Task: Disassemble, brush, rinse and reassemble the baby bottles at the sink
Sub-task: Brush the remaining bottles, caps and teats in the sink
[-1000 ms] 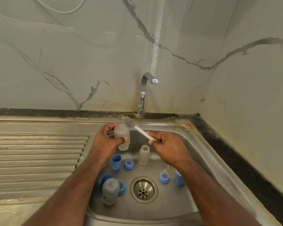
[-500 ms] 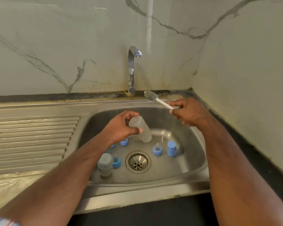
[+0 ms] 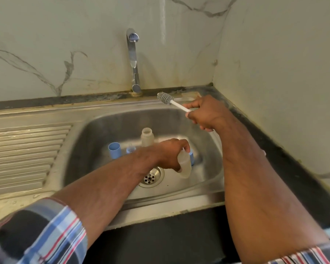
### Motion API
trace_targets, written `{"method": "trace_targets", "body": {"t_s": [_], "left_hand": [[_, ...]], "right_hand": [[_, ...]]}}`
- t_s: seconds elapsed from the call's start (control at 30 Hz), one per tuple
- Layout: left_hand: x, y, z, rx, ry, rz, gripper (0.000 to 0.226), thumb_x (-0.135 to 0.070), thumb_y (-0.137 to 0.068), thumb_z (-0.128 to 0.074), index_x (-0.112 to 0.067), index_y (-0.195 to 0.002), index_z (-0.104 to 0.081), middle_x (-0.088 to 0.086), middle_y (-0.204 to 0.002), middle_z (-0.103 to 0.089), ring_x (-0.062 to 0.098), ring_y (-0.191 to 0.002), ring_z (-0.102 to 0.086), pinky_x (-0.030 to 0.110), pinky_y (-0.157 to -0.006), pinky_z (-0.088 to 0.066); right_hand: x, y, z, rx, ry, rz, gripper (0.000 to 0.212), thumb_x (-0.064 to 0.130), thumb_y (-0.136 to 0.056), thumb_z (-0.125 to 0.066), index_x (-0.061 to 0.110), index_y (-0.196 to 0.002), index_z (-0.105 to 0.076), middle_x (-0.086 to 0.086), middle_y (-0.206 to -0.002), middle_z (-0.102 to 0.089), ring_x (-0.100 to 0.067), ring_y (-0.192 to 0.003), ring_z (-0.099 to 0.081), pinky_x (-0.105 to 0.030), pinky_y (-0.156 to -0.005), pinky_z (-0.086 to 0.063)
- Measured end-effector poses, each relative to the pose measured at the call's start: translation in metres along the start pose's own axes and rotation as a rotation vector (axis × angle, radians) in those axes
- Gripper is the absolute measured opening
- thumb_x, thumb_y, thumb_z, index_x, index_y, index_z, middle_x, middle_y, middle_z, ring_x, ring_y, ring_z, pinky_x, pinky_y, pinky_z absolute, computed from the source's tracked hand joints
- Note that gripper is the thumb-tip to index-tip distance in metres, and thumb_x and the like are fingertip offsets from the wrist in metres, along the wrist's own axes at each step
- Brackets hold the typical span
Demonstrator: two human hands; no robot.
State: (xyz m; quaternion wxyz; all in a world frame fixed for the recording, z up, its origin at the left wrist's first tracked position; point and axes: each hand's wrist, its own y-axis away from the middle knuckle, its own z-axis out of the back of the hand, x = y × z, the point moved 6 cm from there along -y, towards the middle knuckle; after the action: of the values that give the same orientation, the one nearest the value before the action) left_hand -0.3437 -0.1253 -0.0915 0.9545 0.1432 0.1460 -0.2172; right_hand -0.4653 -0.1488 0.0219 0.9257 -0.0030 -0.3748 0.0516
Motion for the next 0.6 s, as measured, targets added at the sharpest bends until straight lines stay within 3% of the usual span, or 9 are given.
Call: {"method": "trace_targets", "body": {"t_s": [0.1, 0.27, 0.6], "left_hand": [[-0.006, -0.009, -0.012, 0.04, -0.036, -0.027, 0.061, -0.022, -0.074, -0.087, -0.024, -0.122, -0.05, 0.001, -0.12, -0.055, 0.022, -0.104, -0.055, 0.034, -0.086, -0.048], [-0.008, -0.016, -0.023, 0.07, -0.016, -0.045, 0.061, -0.022, -0.072, -0.089, -0.028, -0.118, -0.05, 0.001, -0.122, -0.056, 0.023, -0.109, -0.058, 0.045, -0.093, -0.054], [-0.008, -0.013, -0.026, 0.161, 0.091, -0.052, 0.064, -0.021, -0.075, -0.088, -0.032, -0.126, -0.052, -0.006, -0.127, -0.057, 0.019, -0.109, -0.059, 0.037, -0.093, -0.052]], "right_hand": [[-0.004, -0.002, -0.001, 0.005, 0.006, -0.005, 0.033, 0.017, -0.09, -0.064, 0.034, -0.118, -0.071, -0.003, -0.079, -0.071, -0.015, -0.053, -0.056, -0.025, -0.047, -0.046], [-0.009, -0.007, -0.004, 0.023, -0.005, -0.015, 0.035, 0.016, -0.09, -0.065, 0.032, -0.12, -0.07, 0.001, -0.076, -0.067, -0.016, -0.055, -0.056, -0.025, -0.047, -0.046], [-0.011, -0.006, -0.005, 0.042, 0.0, -0.026, 0.038, 0.016, -0.092, -0.066, 0.031, -0.127, -0.067, 0.002, -0.079, -0.066, -0.017, -0.06, -0.057, -0.026, -0.049, -0.048]]}}
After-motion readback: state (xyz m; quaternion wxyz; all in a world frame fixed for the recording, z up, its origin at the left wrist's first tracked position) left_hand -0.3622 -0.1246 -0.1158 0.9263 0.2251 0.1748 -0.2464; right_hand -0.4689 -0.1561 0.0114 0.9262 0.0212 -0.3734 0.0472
